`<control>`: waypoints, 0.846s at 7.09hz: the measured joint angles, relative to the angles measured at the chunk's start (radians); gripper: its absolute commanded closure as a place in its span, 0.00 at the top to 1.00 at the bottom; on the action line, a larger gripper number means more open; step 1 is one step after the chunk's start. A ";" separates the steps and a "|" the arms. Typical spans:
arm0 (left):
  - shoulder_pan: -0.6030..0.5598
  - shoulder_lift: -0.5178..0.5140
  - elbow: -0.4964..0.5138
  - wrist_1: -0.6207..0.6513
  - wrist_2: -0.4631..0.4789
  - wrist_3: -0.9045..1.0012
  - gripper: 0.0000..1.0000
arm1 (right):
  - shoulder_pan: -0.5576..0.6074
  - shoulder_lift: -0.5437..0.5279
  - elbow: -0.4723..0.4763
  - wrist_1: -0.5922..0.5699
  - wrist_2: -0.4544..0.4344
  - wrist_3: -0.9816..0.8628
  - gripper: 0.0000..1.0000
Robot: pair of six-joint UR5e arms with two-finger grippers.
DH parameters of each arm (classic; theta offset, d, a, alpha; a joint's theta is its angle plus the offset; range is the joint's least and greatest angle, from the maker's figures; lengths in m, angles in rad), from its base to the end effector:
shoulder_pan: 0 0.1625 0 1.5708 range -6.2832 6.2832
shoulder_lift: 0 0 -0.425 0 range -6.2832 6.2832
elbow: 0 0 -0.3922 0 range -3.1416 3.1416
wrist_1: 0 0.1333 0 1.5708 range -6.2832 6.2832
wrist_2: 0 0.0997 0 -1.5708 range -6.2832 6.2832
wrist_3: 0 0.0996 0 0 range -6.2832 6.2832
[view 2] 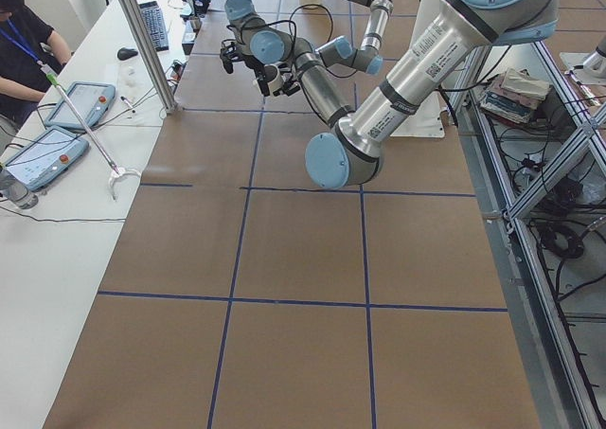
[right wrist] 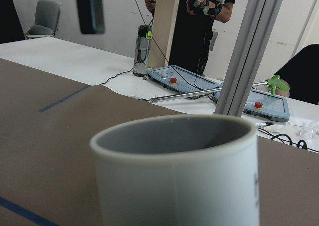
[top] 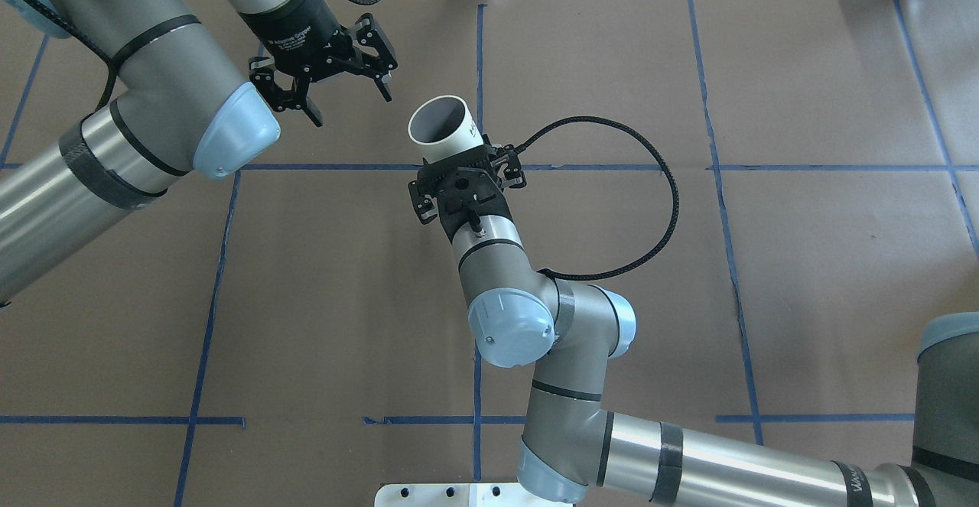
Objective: Left arm hands cup to right arm to dump lemon
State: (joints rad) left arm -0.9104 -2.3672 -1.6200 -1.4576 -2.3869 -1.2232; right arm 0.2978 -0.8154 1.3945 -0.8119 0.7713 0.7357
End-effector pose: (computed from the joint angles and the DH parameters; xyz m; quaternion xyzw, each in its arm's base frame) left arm 0.3714 -0.5772 0.1503 -0.1062 0.4838 -0.1015 0.8628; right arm -0.6189 -0.4041 0.1763 0.5642 -0.3182 0.0409 0.7607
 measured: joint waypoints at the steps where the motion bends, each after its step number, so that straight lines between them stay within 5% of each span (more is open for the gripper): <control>1: 0.008 -0.007 0.025 -0.023 0.000 -0.004 0.82 | -0.004 0.015 0.000 -0.020 -0.003 0.000 0.57; 4: 0.040 -0.011 0.063 -0.067 0.000 -0.006 0.63 | -0.008 0.024 0.000 -0.031 -0.006 0.000 0.58; 6: 0.053 -0.012 0.065 -0.082 -0.001 -0.017 0.60 | -0.008 0.023 0.000 -0.031 -0.006 0.001 0.59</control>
State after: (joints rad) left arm -0.8576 -2.3794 -1.5548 -1.5399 -2.3882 -1.2402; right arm 0.2894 -0.7928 1.3944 -0.8434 0.7655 0.7363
